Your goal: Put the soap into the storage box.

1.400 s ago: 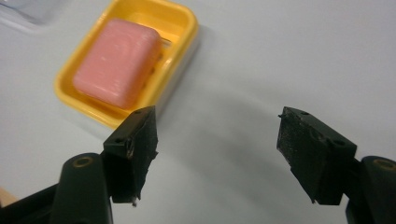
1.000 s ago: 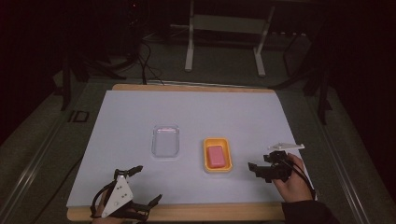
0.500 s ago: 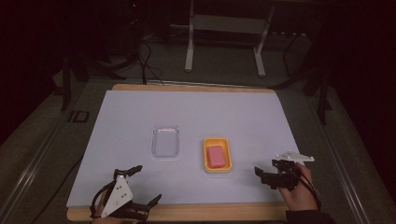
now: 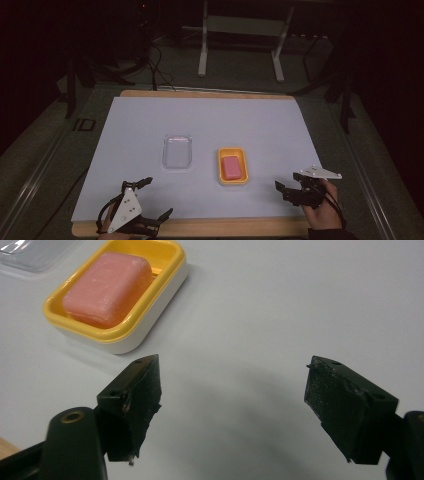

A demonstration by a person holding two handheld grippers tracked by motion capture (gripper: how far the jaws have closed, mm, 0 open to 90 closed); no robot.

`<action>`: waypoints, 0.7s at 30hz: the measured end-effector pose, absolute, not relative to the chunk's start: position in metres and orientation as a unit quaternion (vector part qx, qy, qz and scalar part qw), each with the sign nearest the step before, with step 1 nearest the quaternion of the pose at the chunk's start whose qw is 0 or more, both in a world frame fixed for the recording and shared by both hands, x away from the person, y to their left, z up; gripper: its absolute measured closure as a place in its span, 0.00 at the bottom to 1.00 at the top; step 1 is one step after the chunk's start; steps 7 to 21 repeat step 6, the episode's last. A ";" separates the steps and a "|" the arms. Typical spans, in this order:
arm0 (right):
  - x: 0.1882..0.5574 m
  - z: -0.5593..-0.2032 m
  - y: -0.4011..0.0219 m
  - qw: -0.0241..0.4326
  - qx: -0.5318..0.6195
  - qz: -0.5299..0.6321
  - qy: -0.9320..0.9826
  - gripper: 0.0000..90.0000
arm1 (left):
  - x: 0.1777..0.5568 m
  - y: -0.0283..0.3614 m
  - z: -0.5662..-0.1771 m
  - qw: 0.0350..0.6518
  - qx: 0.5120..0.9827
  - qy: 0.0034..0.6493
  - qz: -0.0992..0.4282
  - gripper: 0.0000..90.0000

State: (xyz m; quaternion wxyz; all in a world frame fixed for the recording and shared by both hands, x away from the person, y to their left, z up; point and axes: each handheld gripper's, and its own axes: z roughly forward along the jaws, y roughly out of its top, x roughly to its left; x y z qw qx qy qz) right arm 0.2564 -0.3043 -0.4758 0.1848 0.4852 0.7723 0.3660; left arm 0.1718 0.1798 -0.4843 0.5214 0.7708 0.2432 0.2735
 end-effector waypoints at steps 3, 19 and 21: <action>0.257 -0.477 -0.304 0.180 0.487 0.365 0.773 0.25 | 0.172 0.180 -0.484 0.521 0.771 0.243 0.273 0.00; 0.258 -0.479 -0.304 0.176 0.488 0.361 0.775 0.25 | 0.172 0.180 -0.484 0.521 0.771 0.243 0.273 0.00; 0.258 -0.479 -0.304 0.176 0.488 0.361 0.775 0.25 | 0.172 0.180 -0.484 0.521 0.771 0.243 0.273 0.00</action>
